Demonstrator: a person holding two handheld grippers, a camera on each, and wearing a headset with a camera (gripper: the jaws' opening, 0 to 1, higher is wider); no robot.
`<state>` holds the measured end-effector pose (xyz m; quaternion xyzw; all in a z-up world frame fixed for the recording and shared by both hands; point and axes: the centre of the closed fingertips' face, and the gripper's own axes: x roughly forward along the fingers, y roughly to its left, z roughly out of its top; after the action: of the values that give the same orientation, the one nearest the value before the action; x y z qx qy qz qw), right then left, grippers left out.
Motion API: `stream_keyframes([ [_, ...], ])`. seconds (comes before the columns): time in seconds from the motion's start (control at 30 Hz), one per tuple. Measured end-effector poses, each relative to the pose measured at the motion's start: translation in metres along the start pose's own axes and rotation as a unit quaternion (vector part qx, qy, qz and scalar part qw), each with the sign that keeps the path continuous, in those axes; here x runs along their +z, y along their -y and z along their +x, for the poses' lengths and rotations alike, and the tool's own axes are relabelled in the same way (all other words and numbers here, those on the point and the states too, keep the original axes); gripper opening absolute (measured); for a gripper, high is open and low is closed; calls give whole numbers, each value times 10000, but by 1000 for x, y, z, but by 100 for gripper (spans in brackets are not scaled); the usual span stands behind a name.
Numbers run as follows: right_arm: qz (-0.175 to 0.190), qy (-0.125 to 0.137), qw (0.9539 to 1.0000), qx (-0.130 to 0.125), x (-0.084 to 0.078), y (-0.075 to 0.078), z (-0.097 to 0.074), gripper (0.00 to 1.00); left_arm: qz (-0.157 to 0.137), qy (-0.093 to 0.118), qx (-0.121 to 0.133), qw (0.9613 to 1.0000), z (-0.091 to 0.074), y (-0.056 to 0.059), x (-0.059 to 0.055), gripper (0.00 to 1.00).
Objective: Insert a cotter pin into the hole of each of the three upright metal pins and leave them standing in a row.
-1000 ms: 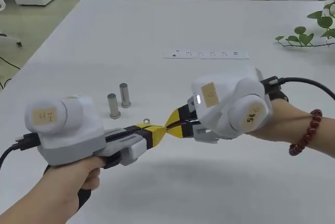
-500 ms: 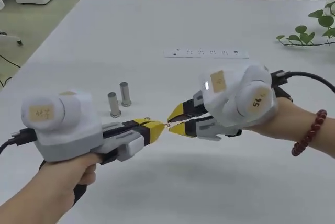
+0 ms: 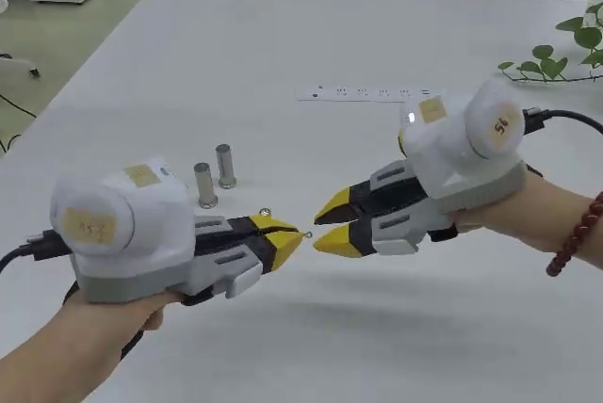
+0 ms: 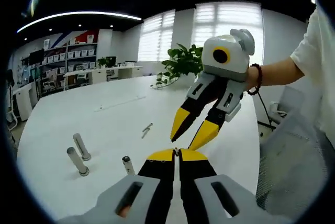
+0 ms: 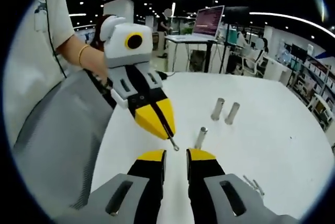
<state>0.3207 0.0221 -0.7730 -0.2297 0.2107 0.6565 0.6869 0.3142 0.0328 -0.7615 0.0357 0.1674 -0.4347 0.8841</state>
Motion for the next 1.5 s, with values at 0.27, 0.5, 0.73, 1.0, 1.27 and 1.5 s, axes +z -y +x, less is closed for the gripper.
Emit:
stream_keyframes([
  [0.27, 77, -54, 9989, 460, -7, -19, 0, 16, 805, -231, -334, 9959, 2, 14, -6, 0],
  [0.5, 74, -129, 9969, 773, -13, -33, 1, 16, 1210, -353, -624, 9901, 4, 24, -10, 0],
  [0.73, 46, -136, 9945, 1036, -16, -41, 0, 14, 1553, -439, -891, 9829, 5, 37, -11, 0],
  [1.0, -26, -102, 9925, 1219, -16, -48, -1, 11, 1674, -477, -1008, 9796, 5, 43, -12, 0],
  [1.27, -57, -80, 9911, 1326, -14, -53, -3, 9, 1746, -425, -1172, 9767, 4, 50, -9, 0],
  [1.5, -90, -71, 9904, 1376, -15, -54, -4, 6, 1753, -413, -1210, 9762, 5, 52, -9, 0],
])
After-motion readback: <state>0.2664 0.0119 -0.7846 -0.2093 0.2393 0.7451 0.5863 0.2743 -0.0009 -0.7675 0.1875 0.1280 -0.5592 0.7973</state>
